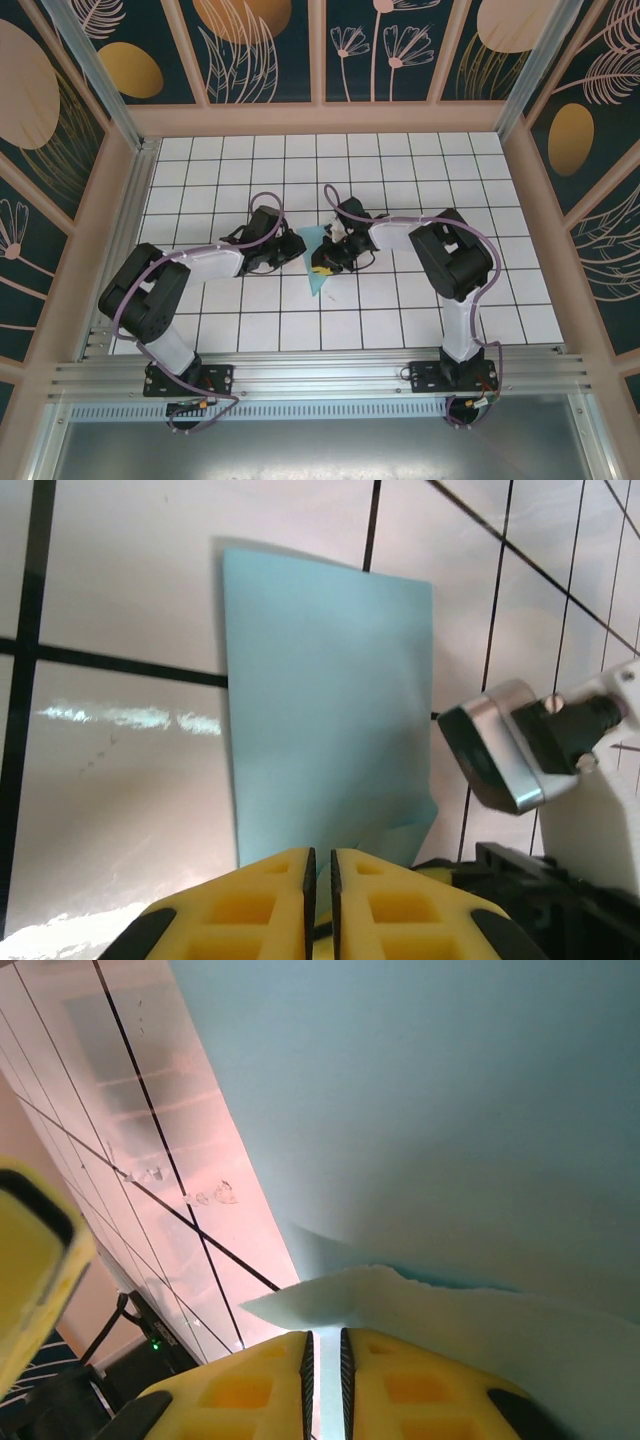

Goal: Fold a paper plane with a square sheet of paper (pick it up from the middle)
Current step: Third fold the triangle at the center of the table.

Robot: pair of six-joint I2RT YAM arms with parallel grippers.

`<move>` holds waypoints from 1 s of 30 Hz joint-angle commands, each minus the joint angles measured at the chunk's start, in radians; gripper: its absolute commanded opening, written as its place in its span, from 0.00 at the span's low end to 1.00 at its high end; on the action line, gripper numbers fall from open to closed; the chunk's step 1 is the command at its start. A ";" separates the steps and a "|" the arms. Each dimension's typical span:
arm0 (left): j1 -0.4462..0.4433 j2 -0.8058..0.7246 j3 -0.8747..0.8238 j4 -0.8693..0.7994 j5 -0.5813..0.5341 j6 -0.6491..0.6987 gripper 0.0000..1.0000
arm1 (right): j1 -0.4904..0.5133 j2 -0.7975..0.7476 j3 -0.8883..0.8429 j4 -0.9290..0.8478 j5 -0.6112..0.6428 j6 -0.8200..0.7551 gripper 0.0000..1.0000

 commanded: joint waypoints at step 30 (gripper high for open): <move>-0.005 0.120 -0.050 0.129 0.171 0.070 0.14 | -0.007 0.019 -0.042 0.007 0.008 -0.009 0.08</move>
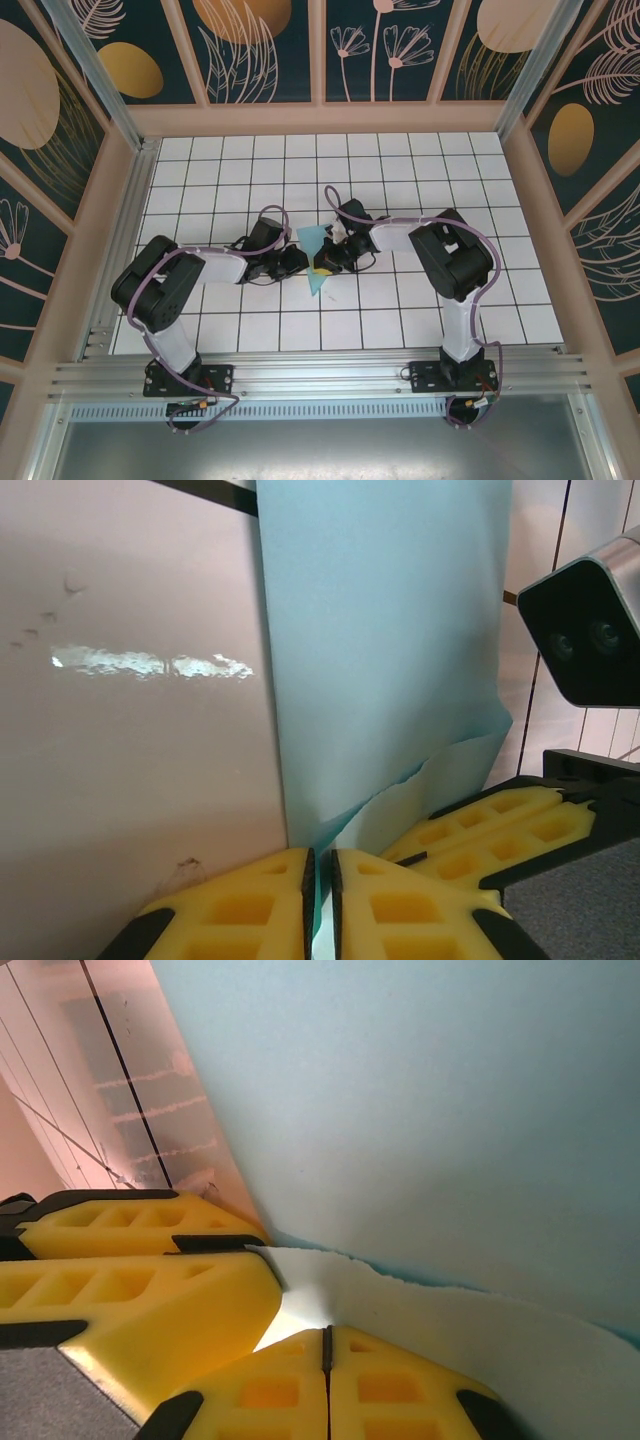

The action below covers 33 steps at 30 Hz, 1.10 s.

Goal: Fold a paper plane with a square sheet of paper (pick it up from the middle)
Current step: Third fold the triangle at the center of the table.

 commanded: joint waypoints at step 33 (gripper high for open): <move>-0.005 0.008 0.029 -0.119 -0.105 0.042 0.00 | 0.010 -0.073 -0.054 -0.067 -0.039 -0.107 0.10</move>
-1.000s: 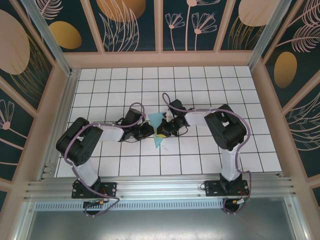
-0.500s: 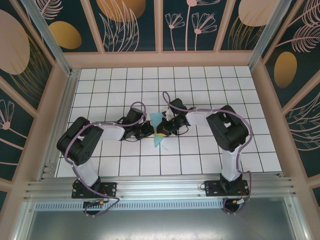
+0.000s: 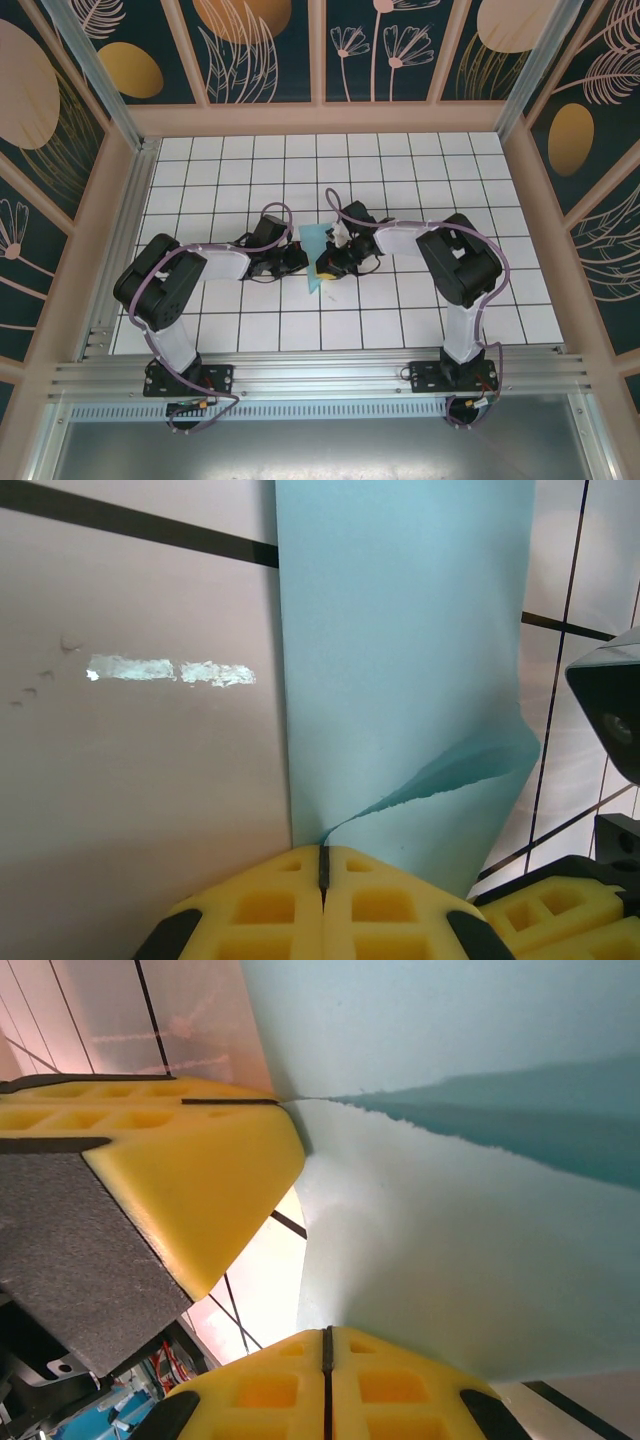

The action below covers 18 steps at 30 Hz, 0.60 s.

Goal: Fold a paper plane with a square sheet of paper (pick it up from the middle)
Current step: Third fold the triangle at the center of the table.

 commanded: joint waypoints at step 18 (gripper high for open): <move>0.002 0.007 -0.037 -0.042 -0.051 -0.009 0.00 | 0.011 0.058 -0.001 -0.059 0.040 -0.044 0.11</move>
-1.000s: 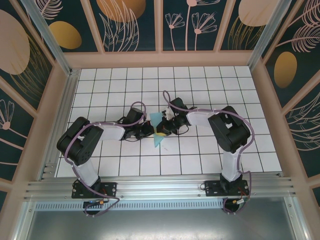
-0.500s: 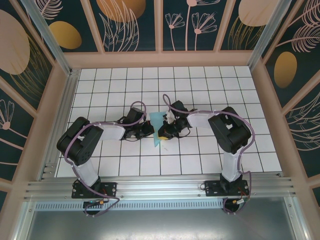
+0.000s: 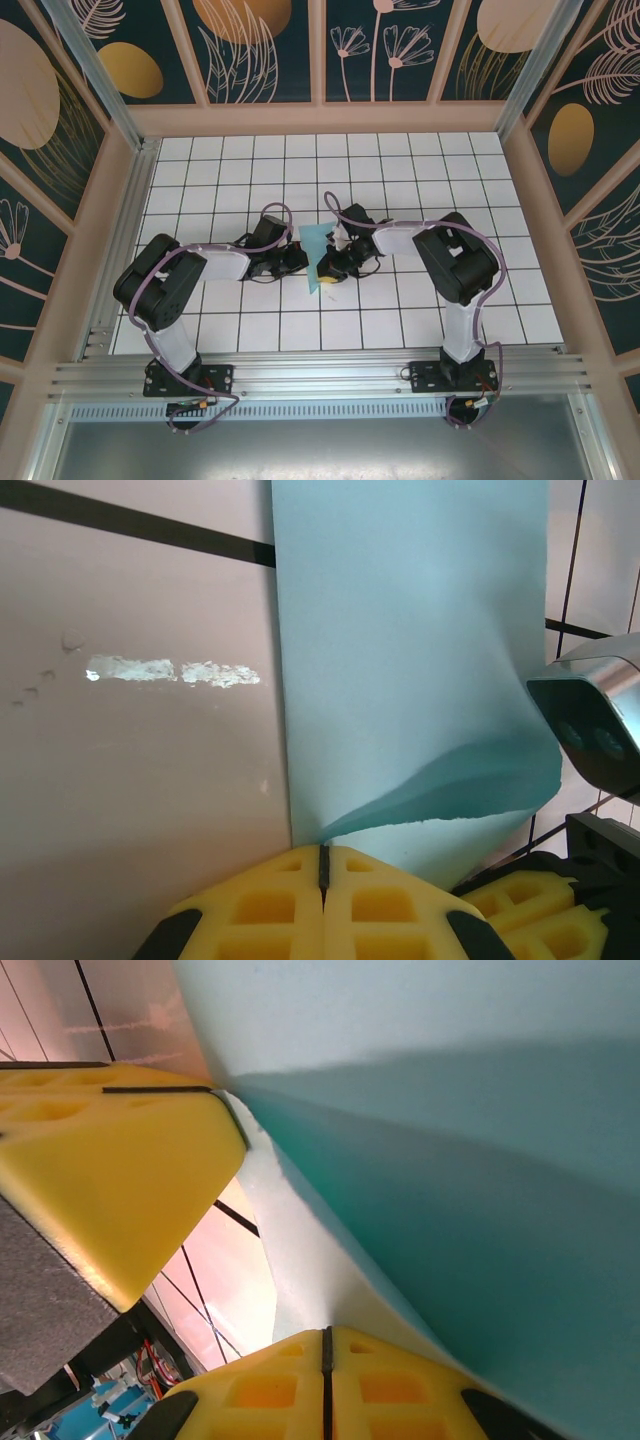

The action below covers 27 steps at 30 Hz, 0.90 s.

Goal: Fold a paper plane with a square sheet of paper (pick it up from the middle)
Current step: Third fold the triangle at the center of the table.

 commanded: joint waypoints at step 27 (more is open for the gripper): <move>0.002 0.014 -0.046 -0.047 -0.065 -0.028 0.00 | 0.089 0.019 -0.004 -0.049 0.086 -0.050 0.10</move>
